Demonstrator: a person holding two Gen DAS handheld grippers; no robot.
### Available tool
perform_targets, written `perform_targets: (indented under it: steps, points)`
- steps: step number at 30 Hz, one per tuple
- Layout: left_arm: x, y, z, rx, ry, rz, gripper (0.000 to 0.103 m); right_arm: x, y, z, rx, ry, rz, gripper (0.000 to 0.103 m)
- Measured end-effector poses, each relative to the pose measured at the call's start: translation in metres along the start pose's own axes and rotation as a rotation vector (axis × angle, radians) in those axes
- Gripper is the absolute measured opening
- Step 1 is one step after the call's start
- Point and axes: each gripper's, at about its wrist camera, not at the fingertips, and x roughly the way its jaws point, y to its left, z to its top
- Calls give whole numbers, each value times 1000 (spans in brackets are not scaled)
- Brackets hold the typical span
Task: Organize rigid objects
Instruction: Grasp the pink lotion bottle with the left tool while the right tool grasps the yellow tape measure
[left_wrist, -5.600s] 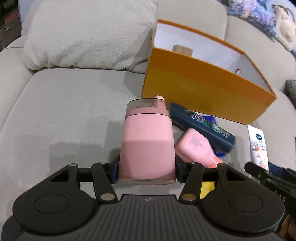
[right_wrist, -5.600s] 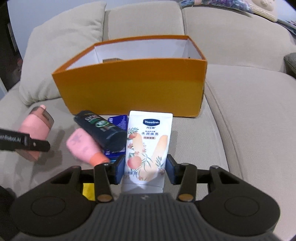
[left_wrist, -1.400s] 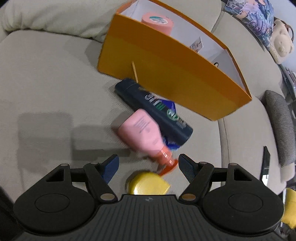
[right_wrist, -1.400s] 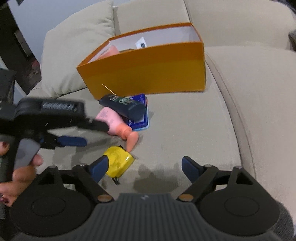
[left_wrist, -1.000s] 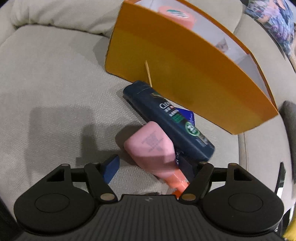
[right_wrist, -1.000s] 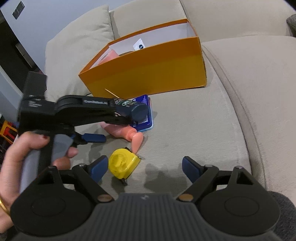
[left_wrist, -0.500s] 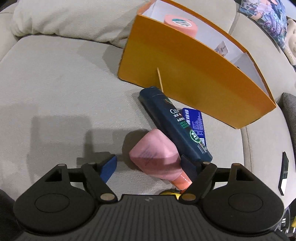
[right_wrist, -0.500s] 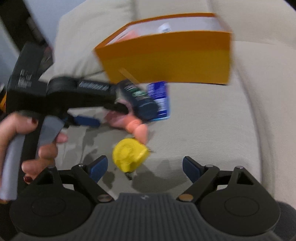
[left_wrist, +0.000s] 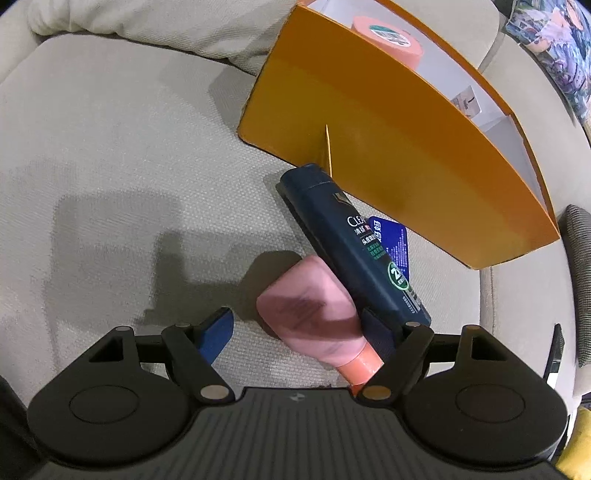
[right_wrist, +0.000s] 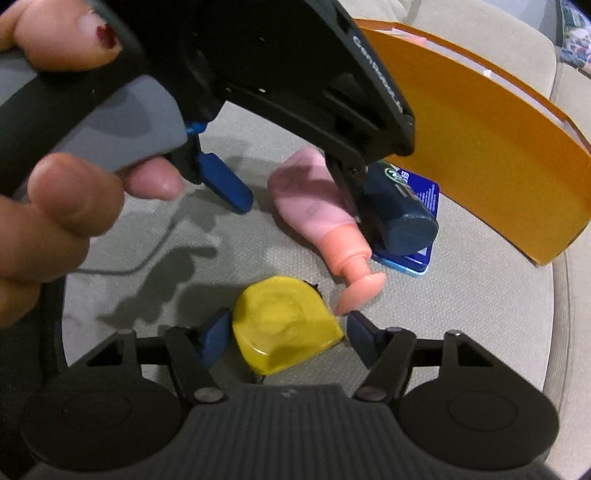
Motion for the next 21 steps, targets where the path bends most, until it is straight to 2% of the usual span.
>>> perform_targets:
  steps: [2, 5, 10, 14, 16, 18, 19, 21]
  points:
    - [0, 4, 0, -18, 5, -12, 93, -5, -3, -3, 18, 6, 6, 66]
    - [-1, 6, 0, -28, 8, -22, 92, -14, -12, -10, 78, 11, -44, 66]
    - [1, 3, 2, -35, 16, -13, 92, -30, -52, -27, 306, -1, -127, 66]
    - [6, -5, 0, -38, 26, 9, 92, -38, -77, -40, 436, -10, -137, 66]
    - [6, -7, -2, -61, 19, 6, 82, -42, -75, -43, 438, -6, -148, 66]
    - [6, -7, -4, -112, 27, -39, 54, -42, -71, -43, 426, 1, -150, 66]
    - [7, -6, -4, -146, 39, -52, 53, -40, -70, -43, 418, 3, -150, 66]
    - [7, -9, -4, -175, 38, -30, 53, -40, -67, -44, 400, 3, -149, 66]
